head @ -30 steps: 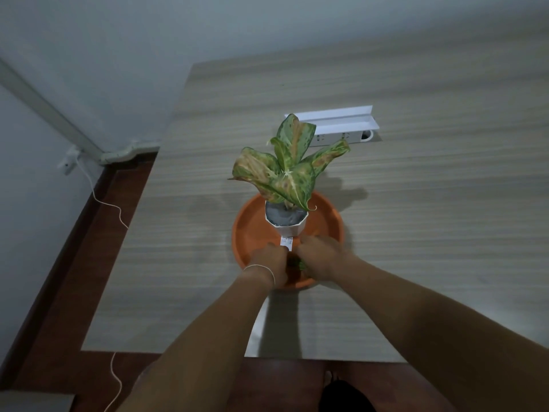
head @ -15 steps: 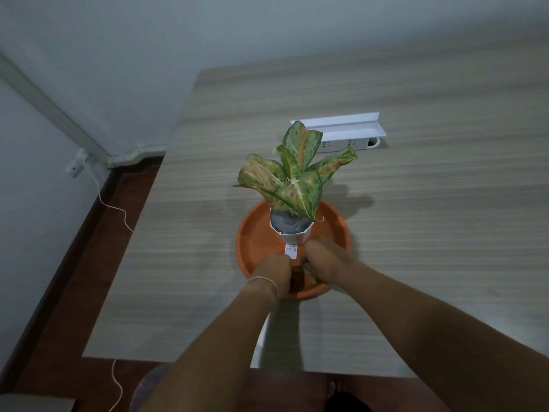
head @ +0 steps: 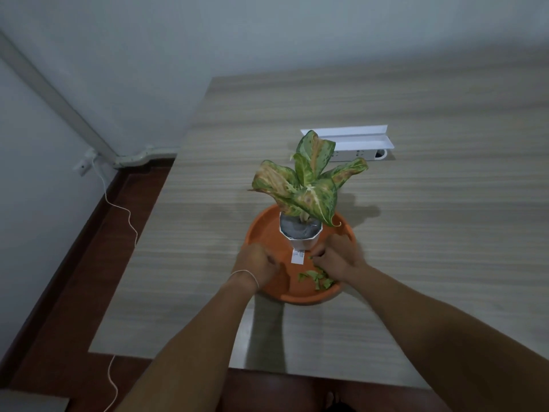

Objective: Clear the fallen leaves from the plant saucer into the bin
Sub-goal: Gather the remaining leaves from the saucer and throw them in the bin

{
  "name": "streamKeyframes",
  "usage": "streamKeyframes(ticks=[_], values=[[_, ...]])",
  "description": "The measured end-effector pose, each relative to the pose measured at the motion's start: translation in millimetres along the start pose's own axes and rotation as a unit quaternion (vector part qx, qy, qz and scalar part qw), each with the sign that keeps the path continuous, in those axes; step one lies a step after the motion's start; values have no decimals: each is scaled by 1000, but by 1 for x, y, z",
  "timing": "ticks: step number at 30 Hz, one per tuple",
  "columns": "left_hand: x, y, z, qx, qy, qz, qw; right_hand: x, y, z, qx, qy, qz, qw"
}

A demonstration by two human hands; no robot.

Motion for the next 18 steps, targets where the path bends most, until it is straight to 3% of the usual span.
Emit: streamKeyframes(ticks=[7, 18], values=[[14, -50, 53, 88, 63, 31, 994, 17, -39, -24, -70, -12, -30, 997], [87, -227, 160, 130, 166, 130, 969, -3, -233, -87, -21, -67, 106, 992]])
Point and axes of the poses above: each hand's wrist, its own x-axis away from the middle knuckle, its own z-axis out of the back of the hand, y = z × x, the point moved 10 cm from there along -x, towards the middle knuckle, and after that the axes turned 7 degrees about z, right-handed, at the moved point
